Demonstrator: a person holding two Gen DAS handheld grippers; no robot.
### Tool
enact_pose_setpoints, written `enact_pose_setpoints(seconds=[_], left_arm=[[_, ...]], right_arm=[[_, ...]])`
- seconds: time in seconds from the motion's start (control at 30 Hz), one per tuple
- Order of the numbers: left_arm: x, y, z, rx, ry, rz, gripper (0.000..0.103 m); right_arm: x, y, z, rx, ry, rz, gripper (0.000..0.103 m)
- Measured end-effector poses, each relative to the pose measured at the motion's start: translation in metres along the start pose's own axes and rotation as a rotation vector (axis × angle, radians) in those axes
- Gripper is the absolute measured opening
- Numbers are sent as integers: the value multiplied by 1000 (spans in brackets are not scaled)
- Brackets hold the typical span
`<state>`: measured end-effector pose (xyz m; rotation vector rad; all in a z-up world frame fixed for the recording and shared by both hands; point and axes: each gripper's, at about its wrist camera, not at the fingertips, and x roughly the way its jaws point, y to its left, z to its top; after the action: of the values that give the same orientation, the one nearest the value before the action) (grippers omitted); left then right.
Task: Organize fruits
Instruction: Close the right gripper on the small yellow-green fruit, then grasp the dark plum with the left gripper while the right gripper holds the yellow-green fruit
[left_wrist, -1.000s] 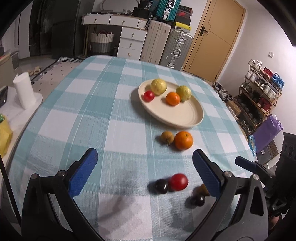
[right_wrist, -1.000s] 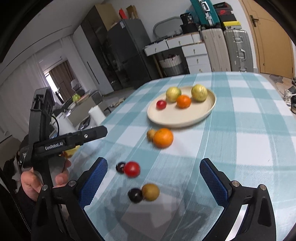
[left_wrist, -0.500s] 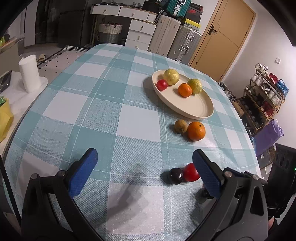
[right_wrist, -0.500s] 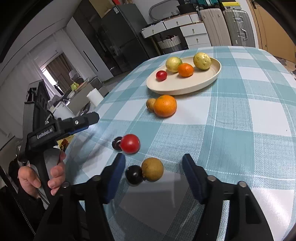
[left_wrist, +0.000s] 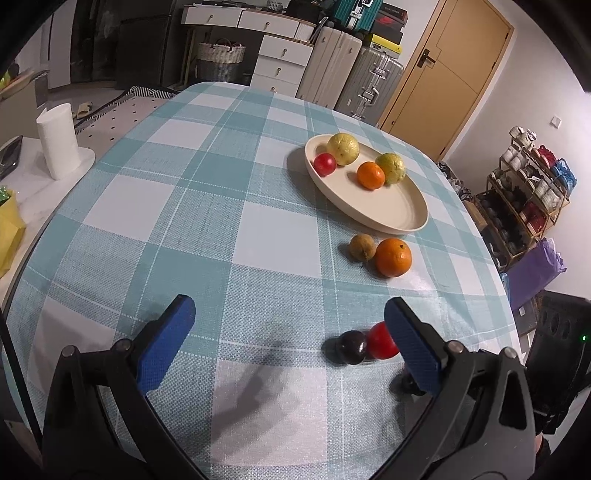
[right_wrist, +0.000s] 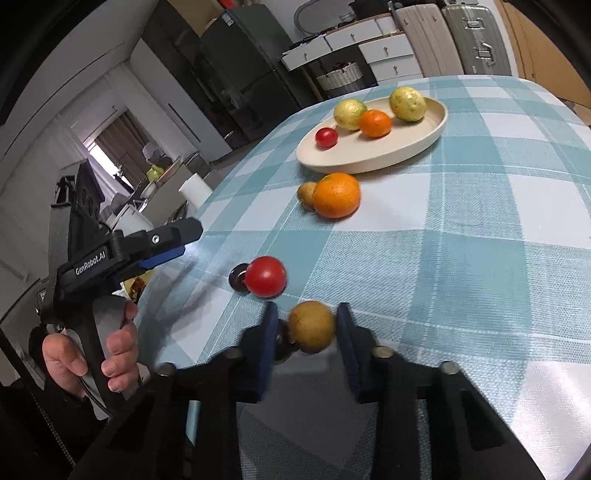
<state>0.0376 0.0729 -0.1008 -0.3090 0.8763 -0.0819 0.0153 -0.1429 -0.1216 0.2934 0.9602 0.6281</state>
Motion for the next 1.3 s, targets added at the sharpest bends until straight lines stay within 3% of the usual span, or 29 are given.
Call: enact_pose_setpoints(seconds=[0.33, 0.63, 1.0, 1.2, 1.3], left_arm=[[-6, -9, -3, 32, 6, -34, 102], [-14, -44, -18, 153, 48, -169, 102], [-7, -90, -46, 294, 111, -209, 102], [-4, -111, -59, 374, 143, -235, 96], [0, -115, -62, 386, 157, -228, 81]], right_arm=[[-8, -5, 2, 19, -29, 14, 27], [-24, -16, 6, 44, -72, 9, 27], [-43, -31, 9, 68, -115, -23, 27], [-46, -36, 8, 80, -120, -36, 27], [-48, -37, 7, 82, -125, -38, 27]])
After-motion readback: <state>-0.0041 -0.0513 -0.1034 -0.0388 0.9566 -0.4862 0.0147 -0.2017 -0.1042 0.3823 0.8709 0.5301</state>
